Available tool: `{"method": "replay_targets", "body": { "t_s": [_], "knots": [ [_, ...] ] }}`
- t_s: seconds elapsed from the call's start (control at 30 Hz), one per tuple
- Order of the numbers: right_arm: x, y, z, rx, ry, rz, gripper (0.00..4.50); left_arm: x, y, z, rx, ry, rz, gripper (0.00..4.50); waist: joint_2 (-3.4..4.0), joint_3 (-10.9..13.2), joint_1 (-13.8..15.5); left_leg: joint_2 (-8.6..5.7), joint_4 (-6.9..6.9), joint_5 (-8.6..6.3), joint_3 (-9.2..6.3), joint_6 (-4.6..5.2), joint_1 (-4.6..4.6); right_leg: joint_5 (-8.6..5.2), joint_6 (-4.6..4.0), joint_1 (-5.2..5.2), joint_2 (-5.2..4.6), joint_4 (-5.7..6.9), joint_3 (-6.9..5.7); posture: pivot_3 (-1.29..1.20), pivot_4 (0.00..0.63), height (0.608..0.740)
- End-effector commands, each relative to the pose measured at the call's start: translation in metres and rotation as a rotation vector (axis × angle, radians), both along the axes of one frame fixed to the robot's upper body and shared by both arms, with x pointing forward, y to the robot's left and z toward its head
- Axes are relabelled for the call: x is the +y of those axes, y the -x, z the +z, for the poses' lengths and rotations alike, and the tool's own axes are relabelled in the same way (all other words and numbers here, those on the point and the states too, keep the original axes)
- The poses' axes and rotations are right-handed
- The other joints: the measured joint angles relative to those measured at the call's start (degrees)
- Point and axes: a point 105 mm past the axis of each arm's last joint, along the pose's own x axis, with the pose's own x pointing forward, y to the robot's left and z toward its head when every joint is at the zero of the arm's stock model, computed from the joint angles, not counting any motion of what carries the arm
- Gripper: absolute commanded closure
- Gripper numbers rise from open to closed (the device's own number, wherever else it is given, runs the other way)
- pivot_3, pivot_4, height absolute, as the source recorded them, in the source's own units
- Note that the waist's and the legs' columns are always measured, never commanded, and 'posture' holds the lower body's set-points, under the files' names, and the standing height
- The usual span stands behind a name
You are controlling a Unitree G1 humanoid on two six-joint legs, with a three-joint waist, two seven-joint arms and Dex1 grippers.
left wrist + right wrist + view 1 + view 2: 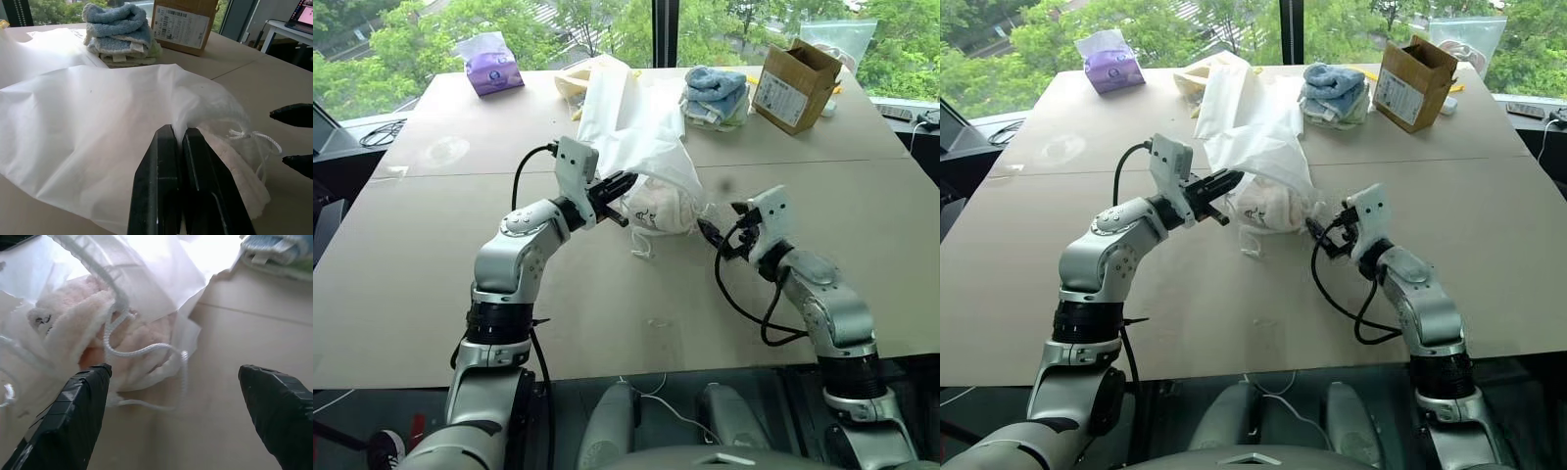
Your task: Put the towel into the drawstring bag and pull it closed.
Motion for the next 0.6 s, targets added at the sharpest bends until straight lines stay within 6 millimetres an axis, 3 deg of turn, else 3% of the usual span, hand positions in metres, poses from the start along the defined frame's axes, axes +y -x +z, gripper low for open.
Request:
{"method": "replay_targets", "body": {
  "t_s": [0.03, 0.13, 0.23, 0.33, 0.47, 0.6],
  "knots": [
    [-0.012, -0.009, -0.005, 0.046, -0.025, -0.087, 0.07, -0.002, 0.001, 0.015, -0.067, -0.008, -0.013, 4.50, 0.00, 0.0, 0.0, -0.01, 0.00, 0.00, 0.01, 0.00, 0.00, 0.00, 0.00, 0.00, 0.00, 0.00, 0.00, 0.00, 0.150, 0.740],
    [-0.010, -0.018, -0.001, 0.066, -0.130, -0.128, 0.07, -0.002, 0.001, 0.015, -0.066, -0.007, -0.013, 4.50, 0.00, 0.0, -0.2, -0.02, 0.00, 0.00, 0.00, 0.00, 0.01, 0.00, 0.00, -0.01, 0.00, 0.01, 0.00, 0.00, 0.150, 0.740],
    [-0.007, -0.028, 0.007, 0.048, -0.217, -0.157, 0.92, -0.002, 0.001, 0.015, -0.067, -0.009, -0.014, 4.50, 0.01, 0.0, -0.2, 0.00, -0.01, 0.00, 0.03, 0.00, 0.04, 0.00, 0.00, -0.02, 0.02, 0.05, 0.03, 0.00, 0.150, 0.740],
    [-0.002, -0.031, 0.017, 0.033, -0.308, -0.152, 2.30, -0.002, 0.002, 0.016, -0.070, -0.009, -0.013, 4.50, 0.01, 0.0, -0.2, 0.01, -0.03, 0.00, 0.02, 0.00, 0.03, 0.00, 0.00, -0.04, 0.03, 0.05, 0.02, 0.00, 0.150, 0.740],
    [0.002, -0.025, 0.016, 0.024, -0.293, -0.130, 4.44, -0.001, 0.001, 0.015, -0.071, -0.009, -0.009, 4.50, 0.01, 0.0, -0.1, -0.01, -0.03, 0.00, 0.04, 0.00, 0.01, 0.00, 0.00, -0.04, 0.00, 0.04, 0.03, 0.00, 0.150, 0.740],
    [-0.013, -0.025, 0.011, -0.022, -0.155, -0.194, 4.44, -0.001, 0.001, 0.015, -0.071, -0.007, -0.007, 4.50, 0.01, 0.0, -0.1, -0.01, -0.03, 0.00, 0.03, 0.00, 0.01, 0.00, 0.00, -0.04, 0.00, 0.03, 0.02, 0.00, 0.150, 0.740]
  ]
}}
